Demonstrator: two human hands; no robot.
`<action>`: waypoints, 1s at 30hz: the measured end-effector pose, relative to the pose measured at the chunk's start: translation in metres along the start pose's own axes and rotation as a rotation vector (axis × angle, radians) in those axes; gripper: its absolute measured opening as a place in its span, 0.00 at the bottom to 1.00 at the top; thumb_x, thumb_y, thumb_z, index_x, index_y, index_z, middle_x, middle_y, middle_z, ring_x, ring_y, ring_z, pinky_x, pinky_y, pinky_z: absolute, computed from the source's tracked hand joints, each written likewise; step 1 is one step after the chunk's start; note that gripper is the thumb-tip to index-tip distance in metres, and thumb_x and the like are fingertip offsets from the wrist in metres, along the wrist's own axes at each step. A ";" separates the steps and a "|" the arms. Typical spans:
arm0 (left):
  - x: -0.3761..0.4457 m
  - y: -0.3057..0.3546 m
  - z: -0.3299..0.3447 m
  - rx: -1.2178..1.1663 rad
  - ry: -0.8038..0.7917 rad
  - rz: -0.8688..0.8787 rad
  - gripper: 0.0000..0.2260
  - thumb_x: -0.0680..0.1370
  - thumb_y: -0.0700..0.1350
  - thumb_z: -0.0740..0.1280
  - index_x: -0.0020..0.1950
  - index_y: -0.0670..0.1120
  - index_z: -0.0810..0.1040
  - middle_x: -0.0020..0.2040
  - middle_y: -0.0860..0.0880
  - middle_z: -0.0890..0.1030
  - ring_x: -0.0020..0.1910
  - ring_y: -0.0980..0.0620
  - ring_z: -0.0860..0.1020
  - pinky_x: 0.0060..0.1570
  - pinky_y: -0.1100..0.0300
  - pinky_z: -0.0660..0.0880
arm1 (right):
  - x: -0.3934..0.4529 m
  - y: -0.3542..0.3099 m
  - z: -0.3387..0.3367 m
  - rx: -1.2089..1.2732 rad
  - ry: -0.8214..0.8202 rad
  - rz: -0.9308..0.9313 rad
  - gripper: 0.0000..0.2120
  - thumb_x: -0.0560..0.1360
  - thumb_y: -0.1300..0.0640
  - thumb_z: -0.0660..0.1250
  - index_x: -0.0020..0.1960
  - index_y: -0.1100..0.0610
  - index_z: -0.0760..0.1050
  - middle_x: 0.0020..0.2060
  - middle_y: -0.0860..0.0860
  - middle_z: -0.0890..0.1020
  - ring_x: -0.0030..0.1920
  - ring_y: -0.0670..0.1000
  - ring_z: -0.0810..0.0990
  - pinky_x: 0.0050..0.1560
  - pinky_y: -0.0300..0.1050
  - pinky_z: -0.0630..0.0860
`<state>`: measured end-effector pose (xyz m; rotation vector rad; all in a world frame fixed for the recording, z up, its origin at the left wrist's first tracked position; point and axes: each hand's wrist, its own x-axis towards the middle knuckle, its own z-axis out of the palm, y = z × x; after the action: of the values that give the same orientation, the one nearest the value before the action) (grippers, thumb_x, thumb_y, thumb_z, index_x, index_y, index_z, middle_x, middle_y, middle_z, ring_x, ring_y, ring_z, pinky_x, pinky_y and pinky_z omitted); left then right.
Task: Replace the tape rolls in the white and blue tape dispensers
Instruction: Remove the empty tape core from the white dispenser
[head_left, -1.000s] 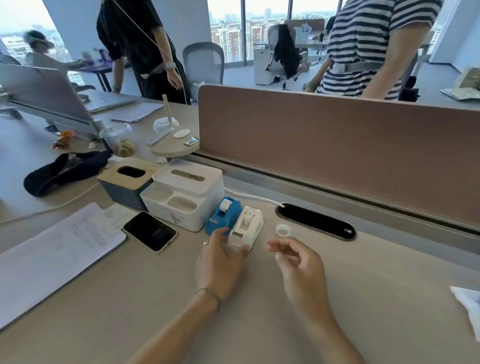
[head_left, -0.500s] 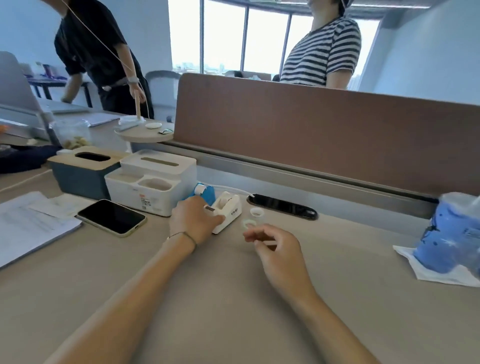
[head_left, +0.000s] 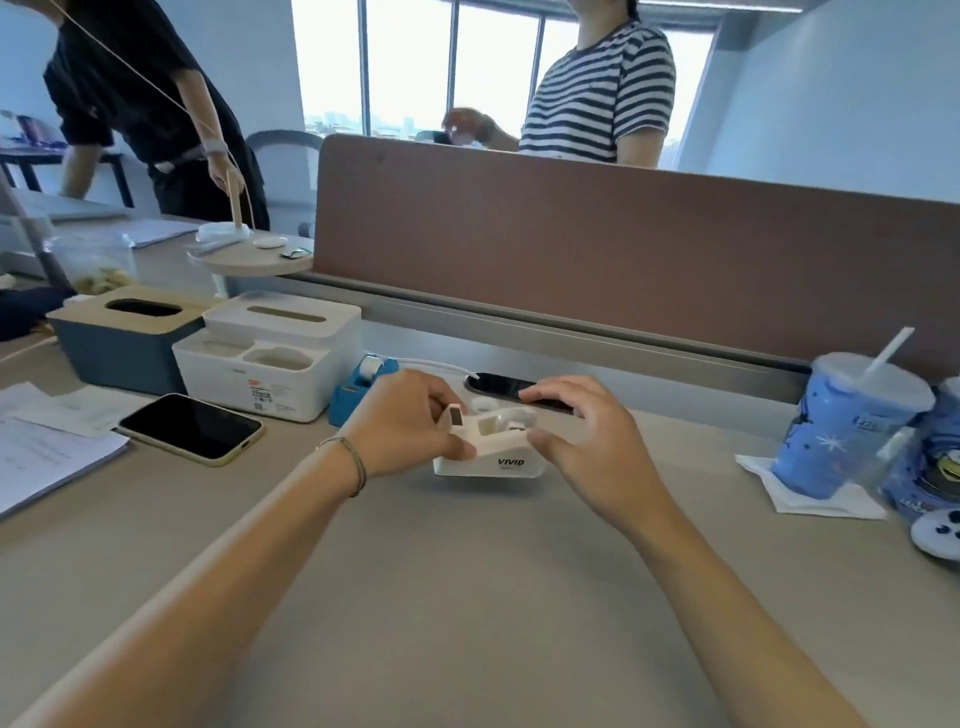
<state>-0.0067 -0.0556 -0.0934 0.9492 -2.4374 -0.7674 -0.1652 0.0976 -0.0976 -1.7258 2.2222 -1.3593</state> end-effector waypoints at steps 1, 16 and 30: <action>-0.003 0.005 0.008 -0.005 -0.037 0.019 0.18 0.63 0.51 0.81 0.51 0.51 0.85 0.45 0.52 0.86 0.45 0.53 0.84 0.50 0.55 0.83 | -0.003 0.004 -0.005 -0.044 -0.070 -0.014 0.18 0.72 0.58 0.74 0.60 0.46 0.80 0.59 0.42 0.78 0.62 0.42 0.74 0.64 0.36 0.67; -0.020 0.023 0.057 -0.218 -0.258 0.099 0.18 0.66 0.41 0.82 0.55 0.44 0.85 0.47 0.54 0.84 0.44 0.62 0.83 0.46 0.73 0.77 | -0.018 0.037 -0.035 -0.084 -0.446 0.058 0.07 0.72 0.57 0.72 0.48 0.48 0.84 0.47 0.42 0.86 0.51 0.44 0.82 0.58 0.48 0.78; -0.020 0.020 0.053 -0.088 -0.313 0.123 0.18 0.68 0.48 0.80 0.55 0.52 0.81 0.51 0.59 0.82 0.51 0.63 0.80 0.51 0.73 0.75 | -0.019 0.029 -0.044 -0.358 -0.435 -0.130 0.11 0.78 0.58 0.69 0.55 0.46 0.85 0.45 0.44 0.78 0.49 0.46 0.74 0.48 0.44 0.74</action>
<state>-0.0325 -0.0109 -0.1249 0.6801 -2.6699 -1.0358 -0.2020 0.1399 -0.0972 -2.0583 2.2159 -0.5328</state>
